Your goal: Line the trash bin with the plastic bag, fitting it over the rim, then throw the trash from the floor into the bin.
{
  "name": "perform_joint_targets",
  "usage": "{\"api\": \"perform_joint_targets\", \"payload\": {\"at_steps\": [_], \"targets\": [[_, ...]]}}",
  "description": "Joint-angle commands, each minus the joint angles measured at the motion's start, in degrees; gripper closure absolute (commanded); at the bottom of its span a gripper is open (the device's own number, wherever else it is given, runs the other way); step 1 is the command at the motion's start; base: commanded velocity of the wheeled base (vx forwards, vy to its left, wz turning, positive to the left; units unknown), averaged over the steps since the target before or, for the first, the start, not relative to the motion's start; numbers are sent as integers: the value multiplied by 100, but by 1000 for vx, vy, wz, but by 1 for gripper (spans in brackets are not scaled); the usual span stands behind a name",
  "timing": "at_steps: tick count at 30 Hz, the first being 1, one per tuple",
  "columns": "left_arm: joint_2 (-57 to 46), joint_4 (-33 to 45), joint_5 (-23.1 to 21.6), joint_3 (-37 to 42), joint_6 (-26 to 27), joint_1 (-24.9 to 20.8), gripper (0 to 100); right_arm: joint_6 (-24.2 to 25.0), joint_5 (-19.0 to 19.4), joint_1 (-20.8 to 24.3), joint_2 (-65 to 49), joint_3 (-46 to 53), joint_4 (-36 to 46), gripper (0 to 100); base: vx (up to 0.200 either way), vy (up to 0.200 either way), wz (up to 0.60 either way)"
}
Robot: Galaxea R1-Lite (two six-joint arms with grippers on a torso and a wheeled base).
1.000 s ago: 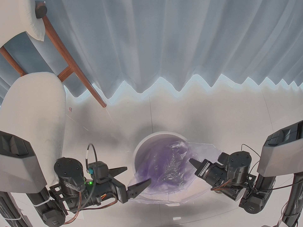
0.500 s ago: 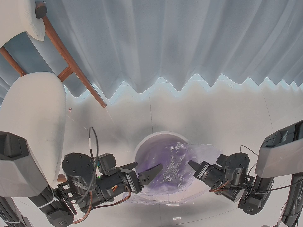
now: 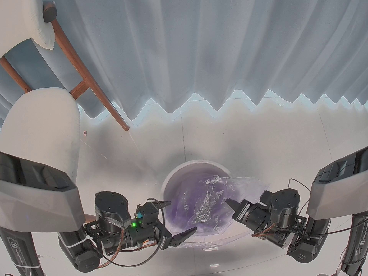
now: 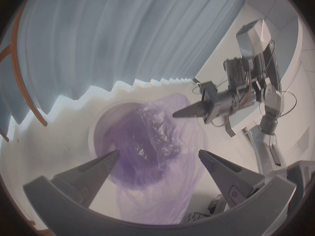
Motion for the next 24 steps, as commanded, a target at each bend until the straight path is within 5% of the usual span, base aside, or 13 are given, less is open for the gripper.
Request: {"api": "perform_joint_targets", "payload": {"at_steps": [1, 24], "targets": [[494, -27, -56, 13, 94, 99, 0, -7, 1, -8, 42, -16, -85, 100, 0, 0, 0], [424, -19, 76, 171, 68, 11, 0, 99, -122, -281, -160, -297, -76, 100, 0, 0, 0]]}}
